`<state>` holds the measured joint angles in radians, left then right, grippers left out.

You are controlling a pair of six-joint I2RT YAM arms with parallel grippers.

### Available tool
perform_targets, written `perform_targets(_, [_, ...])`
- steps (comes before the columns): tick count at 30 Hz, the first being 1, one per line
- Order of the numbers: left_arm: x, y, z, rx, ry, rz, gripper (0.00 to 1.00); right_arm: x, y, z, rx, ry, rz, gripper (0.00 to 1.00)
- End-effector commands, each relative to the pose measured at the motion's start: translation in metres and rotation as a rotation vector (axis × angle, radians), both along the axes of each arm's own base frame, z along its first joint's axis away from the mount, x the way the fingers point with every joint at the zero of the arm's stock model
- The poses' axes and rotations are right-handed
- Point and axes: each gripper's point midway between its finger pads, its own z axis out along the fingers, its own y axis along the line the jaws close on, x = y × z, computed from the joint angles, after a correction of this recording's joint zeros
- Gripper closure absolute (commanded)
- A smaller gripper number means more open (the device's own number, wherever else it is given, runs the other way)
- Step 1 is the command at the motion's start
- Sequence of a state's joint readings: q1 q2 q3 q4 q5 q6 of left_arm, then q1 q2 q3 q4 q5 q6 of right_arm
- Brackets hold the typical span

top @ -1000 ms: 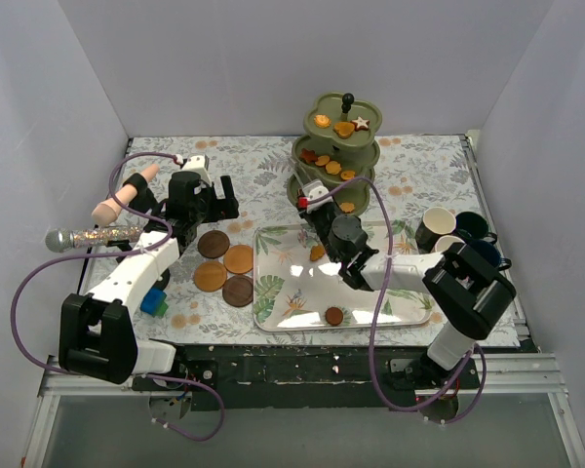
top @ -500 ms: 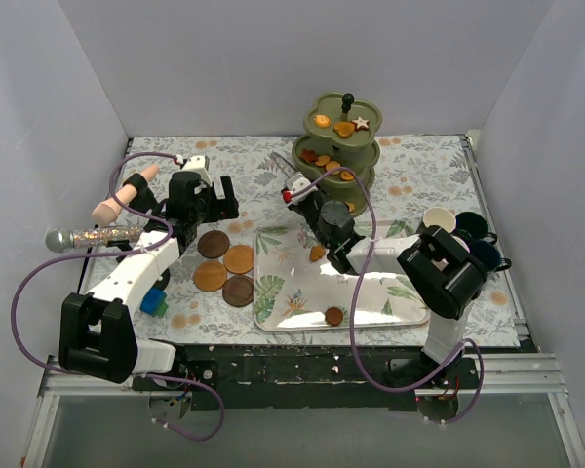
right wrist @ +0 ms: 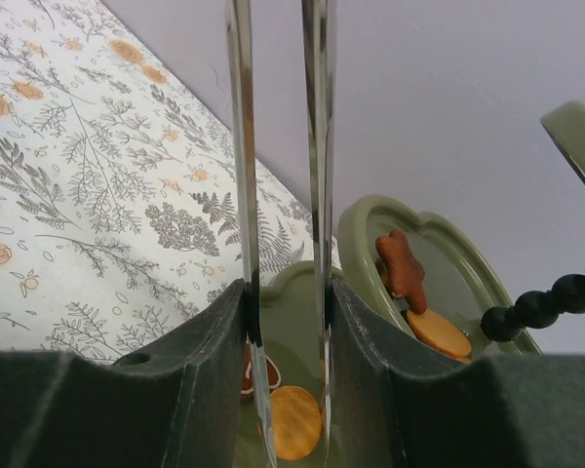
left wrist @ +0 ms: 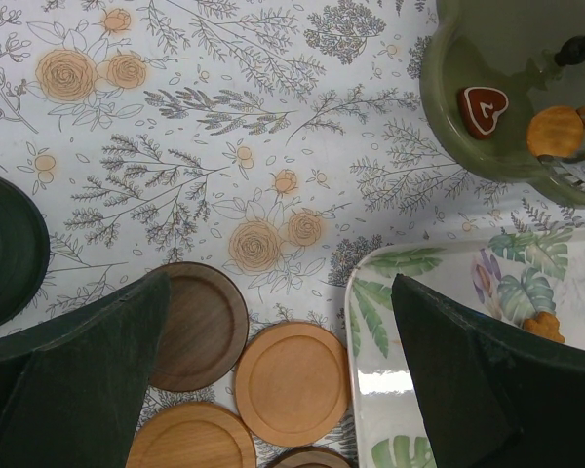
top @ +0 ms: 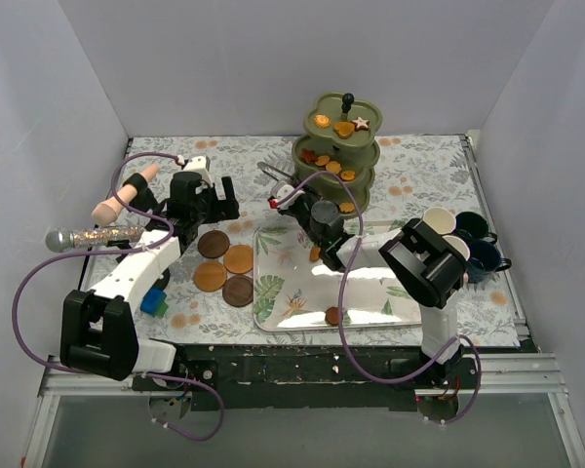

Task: Serve the afternoon tea
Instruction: Place the desert on the desert table.

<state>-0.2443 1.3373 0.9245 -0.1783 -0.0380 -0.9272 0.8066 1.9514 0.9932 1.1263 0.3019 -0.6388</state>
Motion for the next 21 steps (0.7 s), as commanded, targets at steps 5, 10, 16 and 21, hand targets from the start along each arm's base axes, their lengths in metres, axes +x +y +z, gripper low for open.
perform_targets(5, [0.003, 0.002, 0.006, 0.010, -0.022, 0.002, 0.02, 0.015, 0.004, 0.035, 0.030, -0.124, -0.013, 0.59])
perform_targets(10, [0.004, 0.001, 0.006, 0.008, -0.019, -0.002, 0.02, 0.019, 0.005, 0.033, 0.009, -0.127, -0.012, 0.58])
perform_targets(16, [0.004, 0.001, 0.007, 0.010, -0.021, -0.001, 0.02, 0.024, 0.003, 0.030, -0.004, -0.121, -0.017, 0.52])
perform_targets(21, [0.003, 0.001, 0.005, 0.009, -0.017, -0.002, 0.02, 0.026, 0.003, 0.027, -0.013, -0.113, -0.018, 0.48])
